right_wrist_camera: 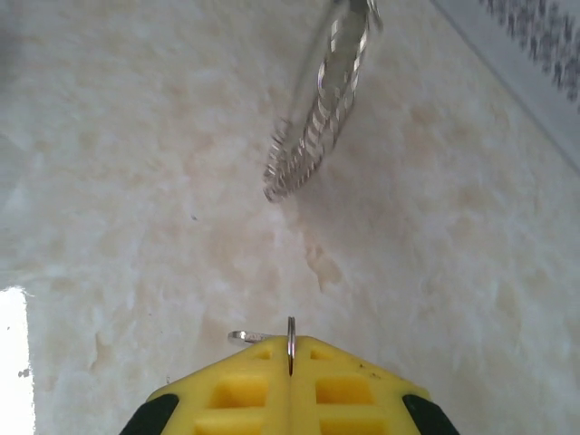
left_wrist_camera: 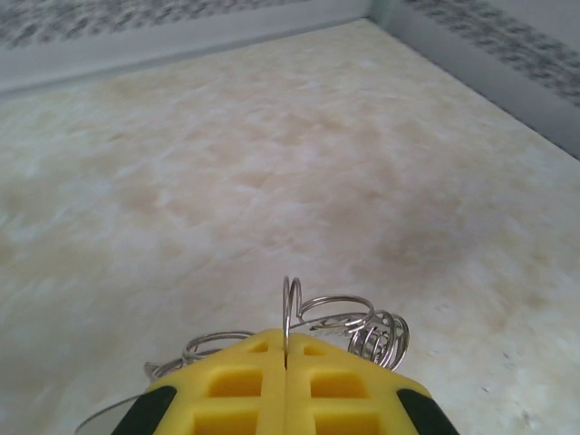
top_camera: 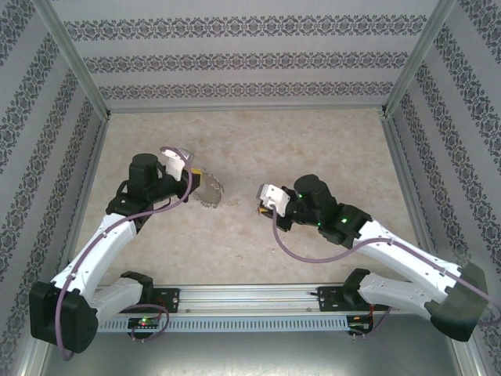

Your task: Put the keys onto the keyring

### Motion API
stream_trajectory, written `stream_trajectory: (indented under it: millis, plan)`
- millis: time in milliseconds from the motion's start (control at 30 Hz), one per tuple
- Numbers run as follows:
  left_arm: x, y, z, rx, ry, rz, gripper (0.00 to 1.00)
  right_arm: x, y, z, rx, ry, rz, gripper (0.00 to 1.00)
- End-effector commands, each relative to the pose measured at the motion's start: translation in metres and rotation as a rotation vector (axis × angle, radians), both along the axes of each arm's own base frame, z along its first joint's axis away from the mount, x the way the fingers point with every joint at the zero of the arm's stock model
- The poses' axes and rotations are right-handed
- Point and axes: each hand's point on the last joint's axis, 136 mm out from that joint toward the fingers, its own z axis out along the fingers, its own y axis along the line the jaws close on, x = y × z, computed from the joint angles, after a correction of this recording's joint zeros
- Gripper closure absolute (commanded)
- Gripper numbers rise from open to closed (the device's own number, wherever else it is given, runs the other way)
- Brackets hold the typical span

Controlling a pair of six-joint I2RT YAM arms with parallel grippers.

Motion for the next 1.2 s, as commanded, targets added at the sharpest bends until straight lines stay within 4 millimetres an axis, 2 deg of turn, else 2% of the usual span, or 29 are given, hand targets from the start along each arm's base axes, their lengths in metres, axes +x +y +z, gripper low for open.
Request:
stream_trajectory:
  millis: [0,133,267,400,667,800,933,1167]
  plan:
    - [-0.023,-0.036,0.05,0.007,-0.226,-0.235,1.0,-0.019,0.007,0.019,0.041,-0.053,0.192,1.0]
    - [-0.051,-0.066,0.058,0.049,-0.319,-0.396,1.0,-0.016,0.007,0.029,0.042,-0.026,0.213,1.0]
    - [-0.062,-0.086,0.06,0.057,-0.384,-0.462,1.0,-0.012,0.007,0.03,0.008,-0.005,0.216,1.0]
    - [-0.069,-0.105,0.052,0.099,-0.42,-0.515,1.0,-0.005,0.005,0.027,-0.012,0.007,0.195,1.0]
    - [-0.065,-0.13,0.044,0.115,-0.412,-0.491,1.0,-0.003,0.009,0.036,0.05,0.037,0.176,1.0]
    - [-0.057,-0.135,0.04,0.063,-0.396,-0.42,1.0,-0.001,0.01,0.034,0.059,0.055,0.159,1.0]
    - [-0.058,-0.142,0.031,0.091,-0.386,-0.416,1.0,0.002,0.011,0.034,0.071,0.064,0.139,1.0]
    - [-0.052,-0.144,0.029,0.106,-0.385,-0.381,1.0,0.012,0.009,0.039,0.103,0.03,0.088,1.0]
